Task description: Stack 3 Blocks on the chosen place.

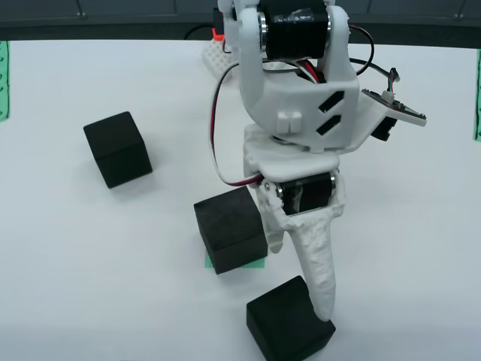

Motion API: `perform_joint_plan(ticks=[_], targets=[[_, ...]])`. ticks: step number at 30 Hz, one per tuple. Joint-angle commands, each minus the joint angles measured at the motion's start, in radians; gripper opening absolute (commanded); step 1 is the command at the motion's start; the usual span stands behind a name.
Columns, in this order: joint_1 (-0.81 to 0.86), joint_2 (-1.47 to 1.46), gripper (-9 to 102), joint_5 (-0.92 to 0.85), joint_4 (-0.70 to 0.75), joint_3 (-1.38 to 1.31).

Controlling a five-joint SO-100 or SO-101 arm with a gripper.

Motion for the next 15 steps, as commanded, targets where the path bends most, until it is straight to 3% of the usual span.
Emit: perform_joint_plan(ticks=[1, 7, 15], targets=[[0.011, -0.009, 40, -0.097, 0.008, -0.067], [0.04, -0.051, 40, -0.193, 0.002, -0.069], [0.049, -0.126, 40, -0.189, -0.011, -0.094]])
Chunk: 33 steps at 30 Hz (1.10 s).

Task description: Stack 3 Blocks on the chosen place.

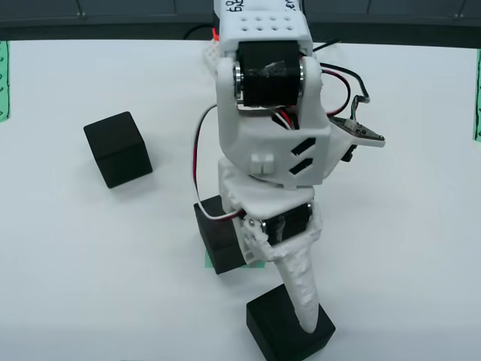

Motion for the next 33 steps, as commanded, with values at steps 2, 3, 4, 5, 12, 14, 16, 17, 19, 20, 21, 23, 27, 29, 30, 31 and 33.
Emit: perform_joint_plan(ticks=[2, 3, 4, 5, 12, 14, 16, 17, 19, 20, 21, 23, 27, 29, 30, 31, 33], targets=[[0.0, -0.025, 40, 0.008, -0.018, -0.064], [-0.003, -0.035, 40, 0.009, -0.02, -0.071], [-0.005, -0.044, 40, 0.009, -0.02, -0.08], [-0.006, -0.052, 40, 0.011, -0.02, -0.086], [-0.009, -0.086, 40, 0.026, -0.034, -0.107], [-0.012, -0.097, 40, 0.026, -0.034, -0.107], [-0.015, -0.104, 40, 0.026, -0.031, -0.109], [-0.018, -0.109, 40, 0.026, -0.025, -0.112], [-0.021, -0.115, 37, 0.026, -0.021, -0.114], [-0.021, -0.118, 36, 0.026, -0.021, -0.114], [-0.021, -0.12, 34, 0.026, -0.021, -0.115], [-0.021, -0.126, 30, 0.026, -0.018, -0.123], [-0.023, -0.133, 28, 0.026, -0.015, -0.129], [-0.023, -0.138, 28, 0.026, -0.015, -0.129], [-0.025, -0.138, 28, 0.026, -0.015, -0.129], [-0.025, -0.138, 28, 0.026, -0.015, -0.13], [-0.023, -0.135, 26, 0.026, -0.011, -0.135]])
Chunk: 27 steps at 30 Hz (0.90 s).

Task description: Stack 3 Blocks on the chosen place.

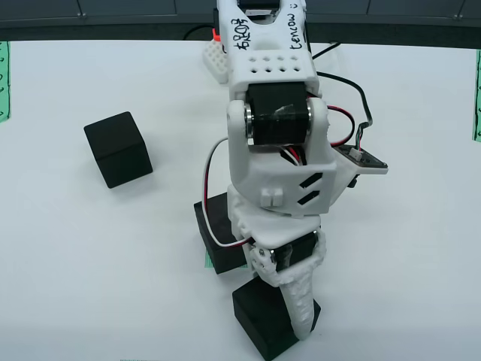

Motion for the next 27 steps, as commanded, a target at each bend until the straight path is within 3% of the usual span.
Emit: perform_joint_plan(ticks=[1, 12, 27], targets=[[-0.005, 0.011, 24, 0.006, 0.011, -0.034], [0.035, 0.27, 24, 0.0, 0.063, 0.049], [0.126, 0.735, 24, -0.028, 0.101, 0.382]])
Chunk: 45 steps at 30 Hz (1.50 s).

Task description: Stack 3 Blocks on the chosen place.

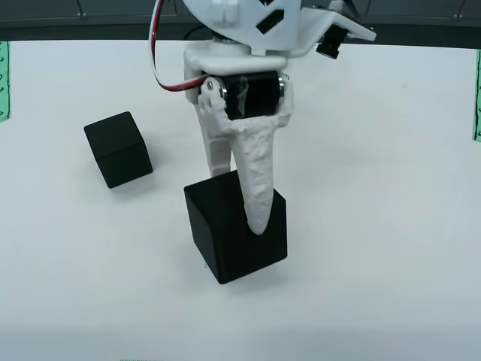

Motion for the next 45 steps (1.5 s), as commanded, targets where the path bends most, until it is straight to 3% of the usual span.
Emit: perform_joint_plan(ticks=[1, 7, 17, 45], targets=[[0.026, 0.14, 24, -0.015, -0.005, 0.106], [0.034, 0.259, 24, -0.012, 0.003, 0.318], [0.044, 0.279, 24, -0.002, 0.003, 0.44], [0.049, 0.129, 27, -0.012, 0.003, 0.336]])
